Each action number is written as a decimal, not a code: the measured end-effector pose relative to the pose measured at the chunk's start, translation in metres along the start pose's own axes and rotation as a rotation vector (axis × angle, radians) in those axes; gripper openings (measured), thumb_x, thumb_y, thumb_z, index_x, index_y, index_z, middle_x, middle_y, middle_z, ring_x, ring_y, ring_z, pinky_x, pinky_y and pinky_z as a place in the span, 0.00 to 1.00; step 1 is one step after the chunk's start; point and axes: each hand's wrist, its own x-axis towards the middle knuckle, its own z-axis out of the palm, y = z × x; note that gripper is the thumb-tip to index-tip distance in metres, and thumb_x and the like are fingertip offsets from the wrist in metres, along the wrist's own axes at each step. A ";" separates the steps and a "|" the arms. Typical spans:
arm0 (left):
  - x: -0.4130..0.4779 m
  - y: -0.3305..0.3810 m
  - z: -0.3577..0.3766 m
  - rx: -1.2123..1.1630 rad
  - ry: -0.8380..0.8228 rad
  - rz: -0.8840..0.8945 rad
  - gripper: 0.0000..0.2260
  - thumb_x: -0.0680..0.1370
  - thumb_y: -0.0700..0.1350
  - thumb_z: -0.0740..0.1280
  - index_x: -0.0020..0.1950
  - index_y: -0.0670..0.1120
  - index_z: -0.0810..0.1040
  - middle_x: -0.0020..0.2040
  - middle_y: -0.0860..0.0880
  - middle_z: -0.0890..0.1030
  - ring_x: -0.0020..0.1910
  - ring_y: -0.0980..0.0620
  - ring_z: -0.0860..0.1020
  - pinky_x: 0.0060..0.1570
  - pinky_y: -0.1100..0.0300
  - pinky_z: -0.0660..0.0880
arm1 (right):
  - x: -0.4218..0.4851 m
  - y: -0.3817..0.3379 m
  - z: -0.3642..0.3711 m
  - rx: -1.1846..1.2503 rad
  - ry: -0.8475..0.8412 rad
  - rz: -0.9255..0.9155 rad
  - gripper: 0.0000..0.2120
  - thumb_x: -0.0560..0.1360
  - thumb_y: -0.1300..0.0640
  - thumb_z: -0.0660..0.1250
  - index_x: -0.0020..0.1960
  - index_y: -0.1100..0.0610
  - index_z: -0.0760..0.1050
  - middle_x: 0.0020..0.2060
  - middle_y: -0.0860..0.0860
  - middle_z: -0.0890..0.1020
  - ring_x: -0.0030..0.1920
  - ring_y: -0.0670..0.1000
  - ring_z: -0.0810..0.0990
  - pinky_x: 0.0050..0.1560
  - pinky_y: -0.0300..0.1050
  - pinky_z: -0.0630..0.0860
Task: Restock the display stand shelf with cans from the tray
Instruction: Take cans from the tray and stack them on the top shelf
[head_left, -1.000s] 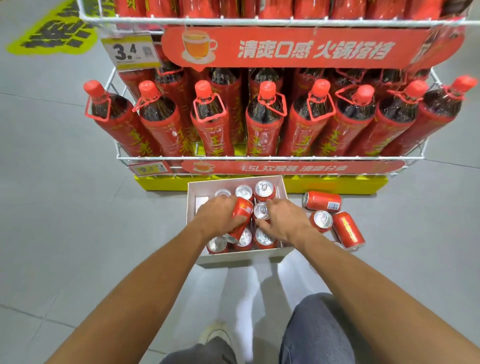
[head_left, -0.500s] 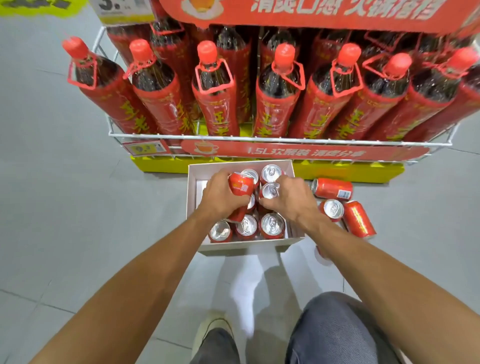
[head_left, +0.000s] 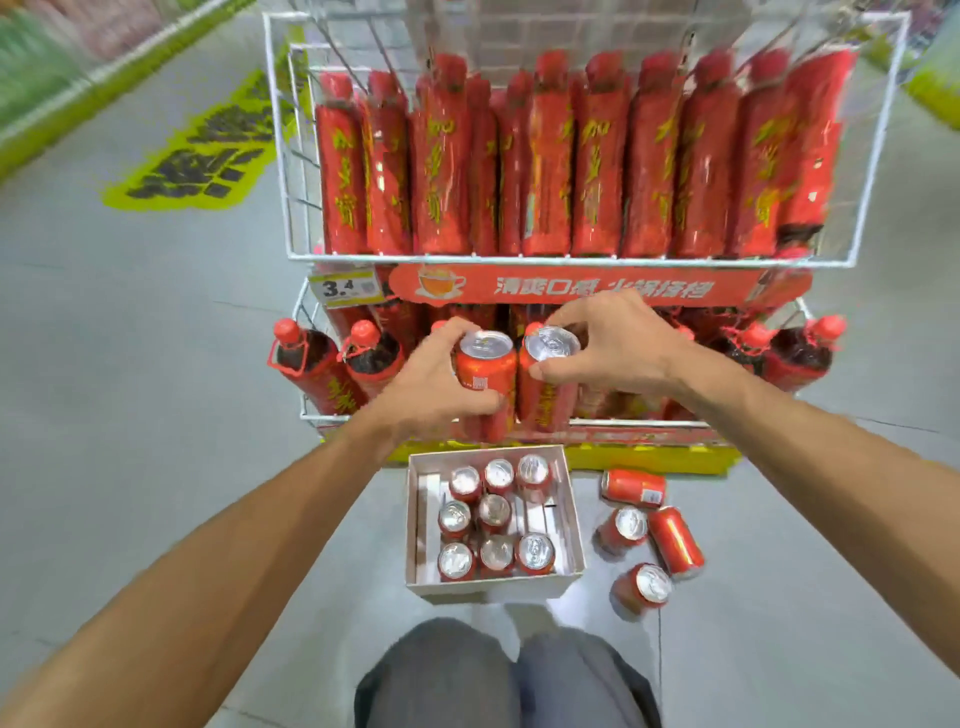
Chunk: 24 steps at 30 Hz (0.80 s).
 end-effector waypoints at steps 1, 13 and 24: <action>-0.002 0.032 -0.014 0.009 -0.017 0.018 0.25 0.63 0.40 0.78 0.57 0.46 0.74 0.45 0.40 0.83 0.37 0.53 0.79 0.42 0.49 0.80 | 0.000 -0.016 -0.034 0.003 -0.010 -0.012 0.27 0.65 0.33 0.70 0.44 0.56 0.84 0.33 0.54 0.82 0.34 0.49 0.76 0.43 0.54 0.77; -0.022 0.481 -0.210 0.093 -0.123 0.246 0.21 0.68 0.33 0.74 0.58 0.40 0.73 0.39 0.48 0.76 0.33 0.54 0.72 0.34 0.60 0.72 | 0.011 -0.229 -0.495 -0.021 -0.084 -0.087 0.14 0.69 0.36 0.75 0.41 0.47 0.85 0.31 0.44 0.81 0.33 0.45 0.76 0.39 0.48 0.74; 0.013 0.748 -0.283 0.072 -0.003 0.390 0.19 0.68 0.42 0.74 0.57 0.49 0.77 0.45 0.51 0.81 0.40 0.56 0.78 0.43 0.54 0.78 | 0.024 -0.293 -0.752 0.077 0.075 -0.115 0.25 0.69 0.36 0.74 0.52 0.56 0.86 0.46 0.62 0.86 0.41 0.49 0.80 0.48 0.57 0.79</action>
